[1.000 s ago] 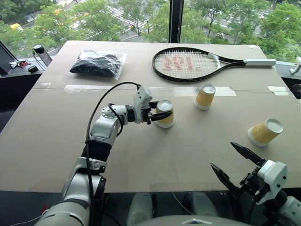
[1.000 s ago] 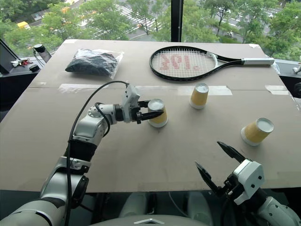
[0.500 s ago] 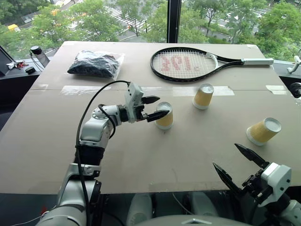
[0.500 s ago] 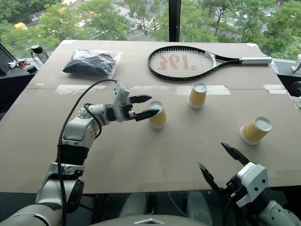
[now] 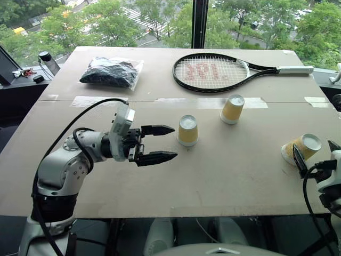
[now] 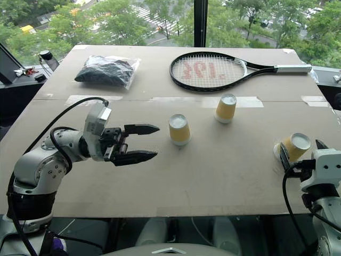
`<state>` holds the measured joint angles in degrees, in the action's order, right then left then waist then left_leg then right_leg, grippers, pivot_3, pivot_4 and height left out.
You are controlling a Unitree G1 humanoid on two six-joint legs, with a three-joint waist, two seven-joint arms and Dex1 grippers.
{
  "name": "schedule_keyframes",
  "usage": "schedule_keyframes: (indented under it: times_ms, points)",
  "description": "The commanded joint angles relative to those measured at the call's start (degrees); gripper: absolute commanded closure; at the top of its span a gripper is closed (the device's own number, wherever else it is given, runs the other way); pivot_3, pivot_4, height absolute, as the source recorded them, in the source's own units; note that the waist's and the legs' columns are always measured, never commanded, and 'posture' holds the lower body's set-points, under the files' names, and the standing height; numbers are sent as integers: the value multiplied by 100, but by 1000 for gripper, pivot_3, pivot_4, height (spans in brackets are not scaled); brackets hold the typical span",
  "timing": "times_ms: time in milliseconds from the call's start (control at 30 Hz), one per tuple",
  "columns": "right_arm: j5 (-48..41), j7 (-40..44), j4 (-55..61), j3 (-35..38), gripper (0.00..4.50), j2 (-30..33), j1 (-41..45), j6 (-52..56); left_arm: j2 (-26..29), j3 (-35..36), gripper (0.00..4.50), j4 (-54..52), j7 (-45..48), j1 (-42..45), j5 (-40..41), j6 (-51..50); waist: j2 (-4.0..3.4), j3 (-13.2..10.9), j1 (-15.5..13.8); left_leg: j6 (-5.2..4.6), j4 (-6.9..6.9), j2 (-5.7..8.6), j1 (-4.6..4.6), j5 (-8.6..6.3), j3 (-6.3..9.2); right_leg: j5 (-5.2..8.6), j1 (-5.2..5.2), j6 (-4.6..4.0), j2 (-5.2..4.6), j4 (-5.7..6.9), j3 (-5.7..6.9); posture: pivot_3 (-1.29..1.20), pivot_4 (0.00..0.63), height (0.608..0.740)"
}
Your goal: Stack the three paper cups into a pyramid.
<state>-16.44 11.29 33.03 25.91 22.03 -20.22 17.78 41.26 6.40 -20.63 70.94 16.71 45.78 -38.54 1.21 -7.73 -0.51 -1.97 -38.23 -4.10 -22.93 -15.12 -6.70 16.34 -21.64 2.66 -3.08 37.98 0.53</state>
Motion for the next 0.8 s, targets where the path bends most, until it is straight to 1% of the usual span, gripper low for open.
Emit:
schedule_keyframes:
  times_ms: [33, 200, 467, 500, 567, 700, 733, 800]
  points:
    - [5, -281, -290, 231, 0, 93, 325, 660, -8, -1, 34, -513, -126, -87, 333, -84, 0, 0, 17, 0, 0, 0, 0, 0, -2, 0, 0, 0, 0, -1, -2, 0, 150, 740]
    - [-167, -233, -577, 283, 0, 96, 705, 910, 0, -5, 34, -642, -210, -233, 349, -26, -6, -3, 27, -1, 3, 1, 2, 0, 0, 0, -2, 0, 5, 0, -2, 0, 150, 740]
    - [-186, -131, -821, 172, 0, 93, 1095, 898, -1, 61, 34, -703, -312, -516, 303, 165, -6, -3, 68, -1, 4, 1, 2, -1, -3, 0, -2, 1, 4, -1, -5, 0, 150, 740]
    - [-204, -127, -839, 175, 258, 86, 1120, 898, -6, 64, 10, -703, -321, -530, 299, 183, -6, -3, 69, -1, 4, 1, 2, -1, -3, -1, -2, 2, 5, -1, -5, 0, 150, 740]
    - [-216, -123, -914, 177, 618, 94, 1190, 881, -13, 74, 0, -695, -335, -563, 289, 223, -6, -3, 84, -1, 4, 1, 2, -1, -4, -1, -2, 2, 4, -2, -6, 0, 150, 740]
    - [-219, -108, -912, 161, 2222, 107, 1235, 895, -6, 87, 0, -635, -369, -610, 259, 331, -6, -3, 108, -1, 4, 1, 2, -1, -6, -1, -2, 2, 4, -2, -7, 0, 150, 740]
    - [-227, -65, -873, 136, 2304, 124, 1222, 905, -5, 80, 0, -608, -374, -618, 208, 390, -6, -3, 108, -1, 5, 1, 2, -1, -4, -1, -2, 2, 4, -2, -5, 0, 150, 740]
    - [-222, 2, -806, 102, 2304, 156, 1196, 911, -15, 71, 0, -571, -403, -638, 142, 478, -6, -3, 112, 0, 6, 1, 2, 0, -4, -1, -3, 2, 4, -2, -5, 0, 150, 740]
